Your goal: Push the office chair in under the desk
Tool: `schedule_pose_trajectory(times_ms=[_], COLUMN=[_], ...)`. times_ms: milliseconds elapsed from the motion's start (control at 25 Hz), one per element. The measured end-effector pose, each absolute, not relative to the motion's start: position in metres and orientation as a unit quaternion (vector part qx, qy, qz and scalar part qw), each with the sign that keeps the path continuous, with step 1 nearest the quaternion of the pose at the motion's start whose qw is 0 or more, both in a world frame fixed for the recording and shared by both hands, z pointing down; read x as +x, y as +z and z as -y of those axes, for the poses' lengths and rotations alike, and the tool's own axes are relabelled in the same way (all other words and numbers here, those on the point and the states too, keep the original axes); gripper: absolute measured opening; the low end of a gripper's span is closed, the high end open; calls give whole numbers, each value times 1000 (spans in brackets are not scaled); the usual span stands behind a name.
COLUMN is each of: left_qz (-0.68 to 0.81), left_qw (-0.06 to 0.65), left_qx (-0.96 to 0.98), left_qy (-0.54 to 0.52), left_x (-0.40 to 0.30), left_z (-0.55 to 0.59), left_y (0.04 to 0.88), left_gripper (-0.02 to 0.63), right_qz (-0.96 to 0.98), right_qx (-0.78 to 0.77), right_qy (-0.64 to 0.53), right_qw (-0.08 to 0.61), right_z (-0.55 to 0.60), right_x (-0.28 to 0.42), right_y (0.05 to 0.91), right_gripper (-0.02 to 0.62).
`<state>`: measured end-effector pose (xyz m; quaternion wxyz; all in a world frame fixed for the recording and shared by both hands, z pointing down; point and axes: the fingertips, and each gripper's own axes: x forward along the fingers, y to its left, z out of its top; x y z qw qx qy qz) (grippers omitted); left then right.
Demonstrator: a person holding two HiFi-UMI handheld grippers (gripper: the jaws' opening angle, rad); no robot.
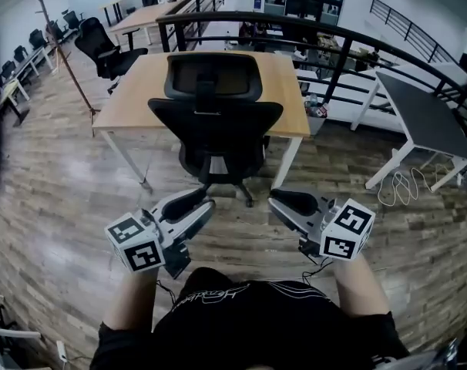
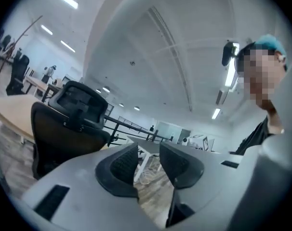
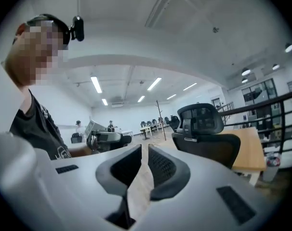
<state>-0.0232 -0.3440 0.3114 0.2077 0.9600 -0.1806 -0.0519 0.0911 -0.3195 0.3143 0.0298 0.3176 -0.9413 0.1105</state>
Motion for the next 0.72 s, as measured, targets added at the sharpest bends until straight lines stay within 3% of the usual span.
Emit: schedule_pose_trajectory(times_ms=[160,720], left_qz=[154,111], left_qw=[246,215], left_qx=[954,970], left_qy=[-81,-37], left_x=[9,60], left_z=[301,214], left_y=[312,319], left_gripper=[28,8], right_qz=[939,923], right_qx=[305,344], right_qy=[160,170], right_qw=[-18,-14], right_z=[271,192], right_x=[99,122], right_y=[322,326], right_gripper=[54,40])
